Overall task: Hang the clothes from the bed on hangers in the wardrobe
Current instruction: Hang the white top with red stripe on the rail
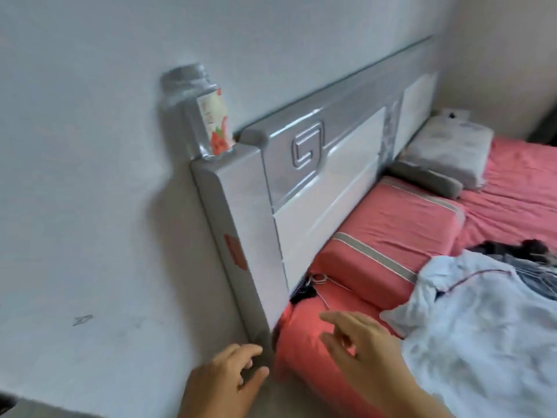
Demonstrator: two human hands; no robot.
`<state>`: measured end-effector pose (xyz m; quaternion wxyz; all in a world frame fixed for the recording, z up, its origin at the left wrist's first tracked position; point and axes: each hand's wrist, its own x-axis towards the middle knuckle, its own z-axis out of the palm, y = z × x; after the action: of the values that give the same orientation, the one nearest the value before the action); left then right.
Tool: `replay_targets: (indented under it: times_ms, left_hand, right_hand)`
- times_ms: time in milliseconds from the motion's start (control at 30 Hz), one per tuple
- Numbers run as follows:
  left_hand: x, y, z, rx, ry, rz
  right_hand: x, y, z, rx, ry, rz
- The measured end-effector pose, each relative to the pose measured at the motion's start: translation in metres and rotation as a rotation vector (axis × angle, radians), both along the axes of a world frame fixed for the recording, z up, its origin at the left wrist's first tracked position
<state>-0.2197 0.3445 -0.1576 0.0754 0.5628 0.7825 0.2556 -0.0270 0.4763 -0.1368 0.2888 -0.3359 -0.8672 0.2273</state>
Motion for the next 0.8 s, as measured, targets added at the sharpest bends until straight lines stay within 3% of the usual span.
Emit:
replay_targets:
  times_ms: [167,400,567,800]
  left_hand:
    - [0.026,0.079,-0.013,-0.090,-0.022,-0.259]
    - [0.094,0.156,-0.013,-0.091,0.116,-0.615]
    - [0.155,0.211,-0.020,-0.185,0.091,-0.757]
    - [0.255,0.306,-0.040,-0.303,0.121,-0.818]
  right_hand:
    - [0.076,0.000,0.001,-0.001,0.017,-0.353]
    - [0.151,0.000,-0.007,-0.029,0.019,-0.696]
    - [0.200,0.027,-0.020,-0.010,0.023,-0.816]
    - [0.299,0.109,-0.060,-0.155,0.033,-0.926]
